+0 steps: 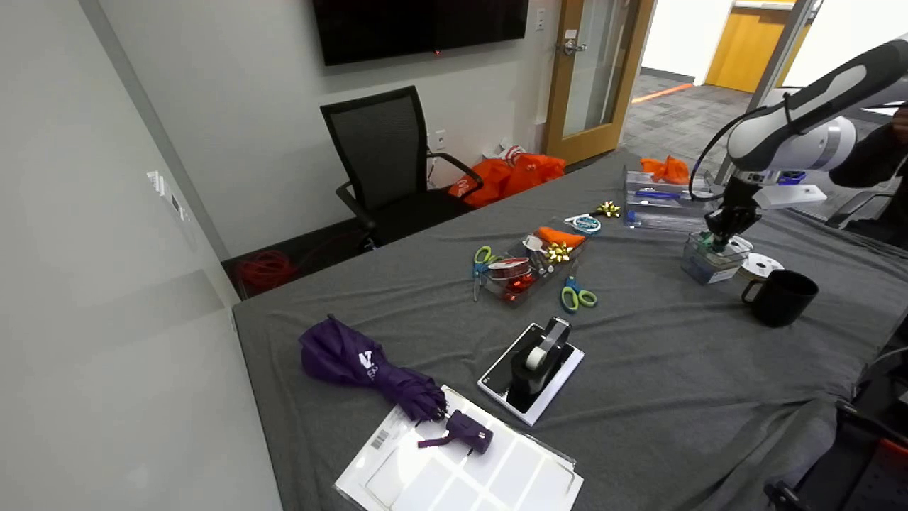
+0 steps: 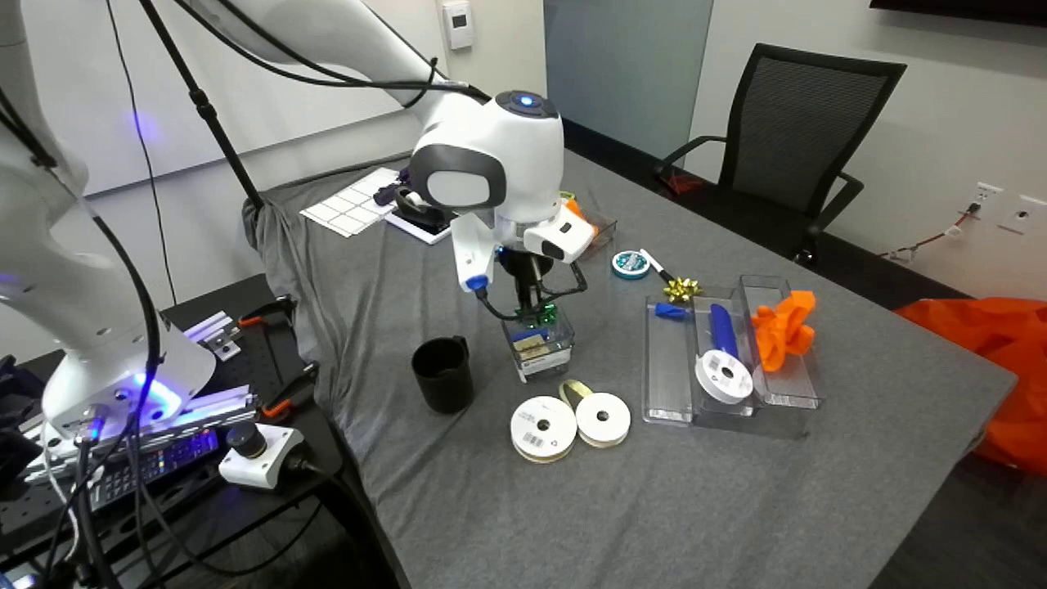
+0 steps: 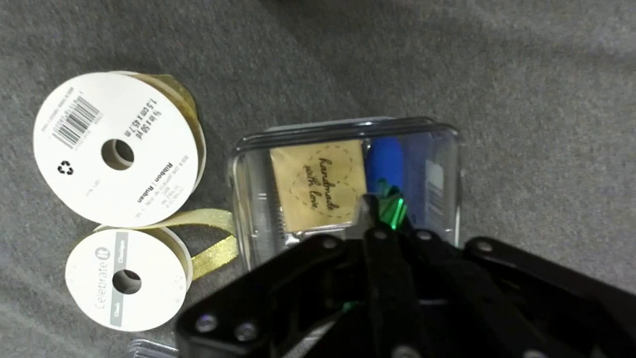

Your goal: Remove the green object from the container

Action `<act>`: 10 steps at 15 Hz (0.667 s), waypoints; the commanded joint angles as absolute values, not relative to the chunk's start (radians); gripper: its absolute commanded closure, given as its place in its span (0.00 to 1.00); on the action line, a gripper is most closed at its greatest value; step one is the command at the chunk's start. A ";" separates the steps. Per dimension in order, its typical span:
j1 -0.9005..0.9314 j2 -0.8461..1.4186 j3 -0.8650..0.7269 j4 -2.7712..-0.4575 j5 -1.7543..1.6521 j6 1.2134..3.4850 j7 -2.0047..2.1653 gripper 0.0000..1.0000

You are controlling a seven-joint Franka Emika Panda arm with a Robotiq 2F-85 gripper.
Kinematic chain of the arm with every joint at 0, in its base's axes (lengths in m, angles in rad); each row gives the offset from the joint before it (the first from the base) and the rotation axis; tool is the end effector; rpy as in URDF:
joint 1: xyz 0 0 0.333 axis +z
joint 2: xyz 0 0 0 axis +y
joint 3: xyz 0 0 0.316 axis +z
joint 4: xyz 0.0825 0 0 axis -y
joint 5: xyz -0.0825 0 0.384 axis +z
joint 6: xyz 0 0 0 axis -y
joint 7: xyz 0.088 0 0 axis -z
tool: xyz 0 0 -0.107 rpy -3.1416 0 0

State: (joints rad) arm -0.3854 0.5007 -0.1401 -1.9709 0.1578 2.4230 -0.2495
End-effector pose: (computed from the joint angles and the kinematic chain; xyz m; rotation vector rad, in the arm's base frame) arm 0.5296 -0.3037 0.2125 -3.0386 0.5867 0.0383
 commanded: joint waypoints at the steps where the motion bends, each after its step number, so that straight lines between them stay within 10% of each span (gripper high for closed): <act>1: -0.353 0.410 -0.138 -1.980 0.167 2.312 -0.186 1.00; 10: -0.196 0.369 -0.081 -1.834 0.435 2.197 0.268 1.00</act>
State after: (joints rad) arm -0.2273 0.3520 -0.0983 -1.8950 0.3424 2.2103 0.1486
